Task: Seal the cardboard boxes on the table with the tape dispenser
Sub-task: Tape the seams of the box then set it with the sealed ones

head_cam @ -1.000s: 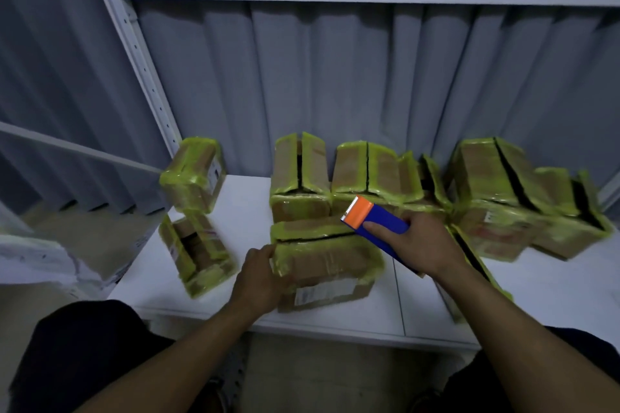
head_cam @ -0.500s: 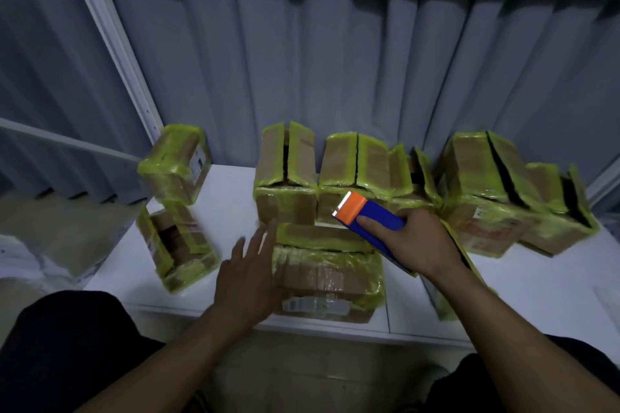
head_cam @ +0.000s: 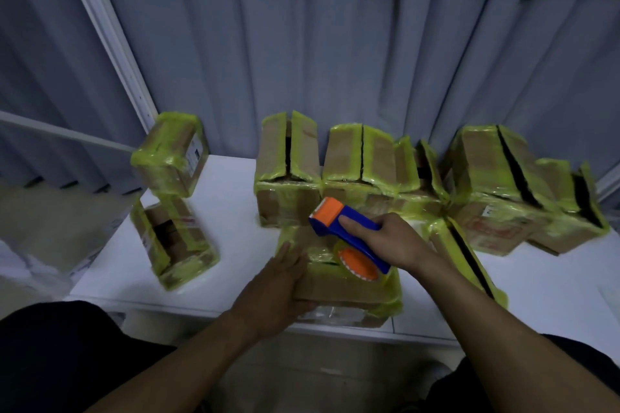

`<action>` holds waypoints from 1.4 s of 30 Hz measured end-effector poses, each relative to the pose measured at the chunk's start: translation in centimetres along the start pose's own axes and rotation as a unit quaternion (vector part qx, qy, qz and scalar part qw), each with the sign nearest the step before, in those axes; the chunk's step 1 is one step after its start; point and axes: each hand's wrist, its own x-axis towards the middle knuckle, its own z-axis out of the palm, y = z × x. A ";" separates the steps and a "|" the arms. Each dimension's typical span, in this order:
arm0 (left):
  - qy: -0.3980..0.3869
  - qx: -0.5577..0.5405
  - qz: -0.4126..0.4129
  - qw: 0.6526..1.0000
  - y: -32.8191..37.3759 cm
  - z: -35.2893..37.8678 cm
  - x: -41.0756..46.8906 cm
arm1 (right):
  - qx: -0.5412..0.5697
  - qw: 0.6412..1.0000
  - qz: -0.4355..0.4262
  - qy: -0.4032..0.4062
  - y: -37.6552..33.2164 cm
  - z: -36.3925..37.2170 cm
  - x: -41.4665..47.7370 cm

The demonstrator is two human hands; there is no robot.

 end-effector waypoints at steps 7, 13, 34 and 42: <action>-0.020 0.003 -0.062 0.998 -1.3 -0.8 -0.8 | -0.049 0.999 -0.011 0.001 -0.4 0.2 0.3; -0.016 0.065 -0.048 0.997 -0.1 -0.2 -0.7 | -0.110 0.993 -0.002 -0.031 -0.1 -0.7 0.0; 0.143 -0.568 -0.176 0.791 5.0 -8.0 0.4 | 0.049 0.977 -0.204 -0.045 0.4 -0.7 -1.9; 0.113 -0.577 -0.209 0.782 4.7 -8.0 0.1 | 0.062 0.976 -0.202 -0.043 0.0 -0.4 -2.1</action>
